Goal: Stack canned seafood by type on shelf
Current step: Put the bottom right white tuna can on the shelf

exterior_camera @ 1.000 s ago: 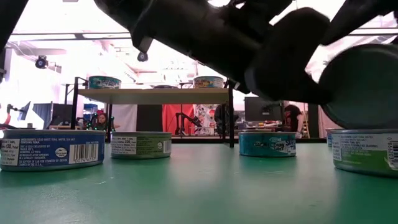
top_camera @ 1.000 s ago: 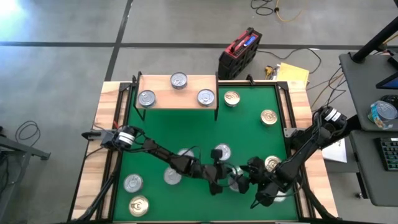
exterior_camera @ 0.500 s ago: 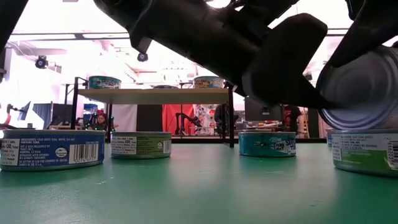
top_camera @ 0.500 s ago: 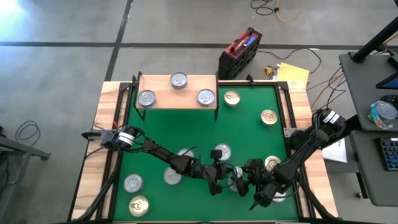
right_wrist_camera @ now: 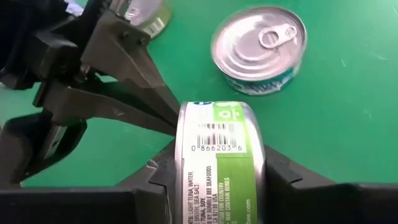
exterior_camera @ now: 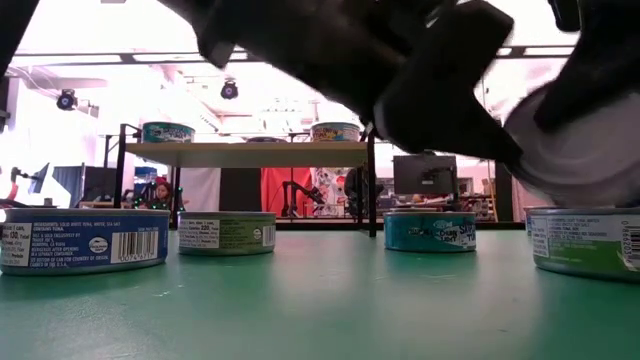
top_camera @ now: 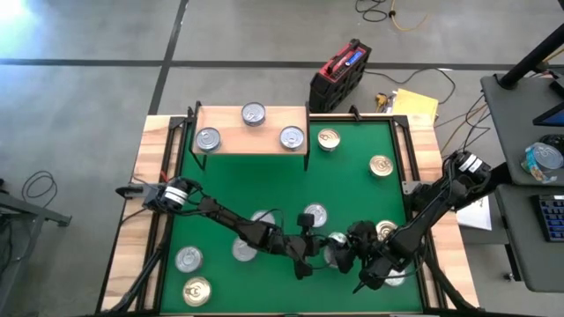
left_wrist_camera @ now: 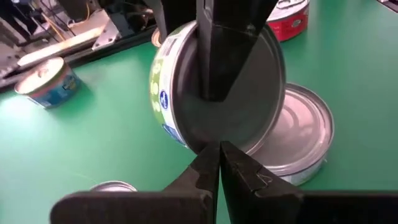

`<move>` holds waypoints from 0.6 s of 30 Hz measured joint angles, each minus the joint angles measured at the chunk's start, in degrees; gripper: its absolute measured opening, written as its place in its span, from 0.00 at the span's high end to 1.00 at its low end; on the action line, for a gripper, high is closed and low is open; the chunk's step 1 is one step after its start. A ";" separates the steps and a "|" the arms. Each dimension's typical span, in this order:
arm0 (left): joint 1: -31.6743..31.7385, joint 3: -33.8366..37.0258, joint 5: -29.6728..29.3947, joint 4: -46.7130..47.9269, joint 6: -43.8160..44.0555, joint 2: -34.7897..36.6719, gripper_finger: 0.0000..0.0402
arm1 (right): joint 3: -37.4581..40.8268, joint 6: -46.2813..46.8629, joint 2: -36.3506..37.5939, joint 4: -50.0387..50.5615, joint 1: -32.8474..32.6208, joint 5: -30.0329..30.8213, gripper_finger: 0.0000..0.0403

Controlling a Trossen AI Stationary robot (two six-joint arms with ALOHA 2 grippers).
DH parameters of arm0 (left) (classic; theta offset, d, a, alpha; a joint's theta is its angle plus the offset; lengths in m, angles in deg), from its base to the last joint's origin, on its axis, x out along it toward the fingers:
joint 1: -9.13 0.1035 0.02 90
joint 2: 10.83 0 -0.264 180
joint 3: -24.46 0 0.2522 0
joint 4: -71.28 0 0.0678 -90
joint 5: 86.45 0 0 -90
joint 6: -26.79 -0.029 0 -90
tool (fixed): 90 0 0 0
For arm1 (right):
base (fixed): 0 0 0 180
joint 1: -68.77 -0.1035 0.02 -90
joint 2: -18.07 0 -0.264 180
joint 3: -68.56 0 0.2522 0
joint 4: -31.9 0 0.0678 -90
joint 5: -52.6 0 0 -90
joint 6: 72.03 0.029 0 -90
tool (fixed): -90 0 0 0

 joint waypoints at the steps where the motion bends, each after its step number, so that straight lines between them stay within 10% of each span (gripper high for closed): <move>1: -0.28 -0.01 -0.20 0.76 -0.74 0.65 1.00 | -0.73 -1.04 0.32 0.48 -0.03 -0.01 0.69; 9: -1.67 0.94 -1.23 13.03 -5.08 6.51 1.00 | -11.37 -20.44 0.76 14.23 -1.01 4.80 0.69; 18: -2.78 22.14 -1.98 4.38 -4.63 26.51 1.00 | -13.01 -61.29 -2.59 13.31 -5.78 37.63 0.69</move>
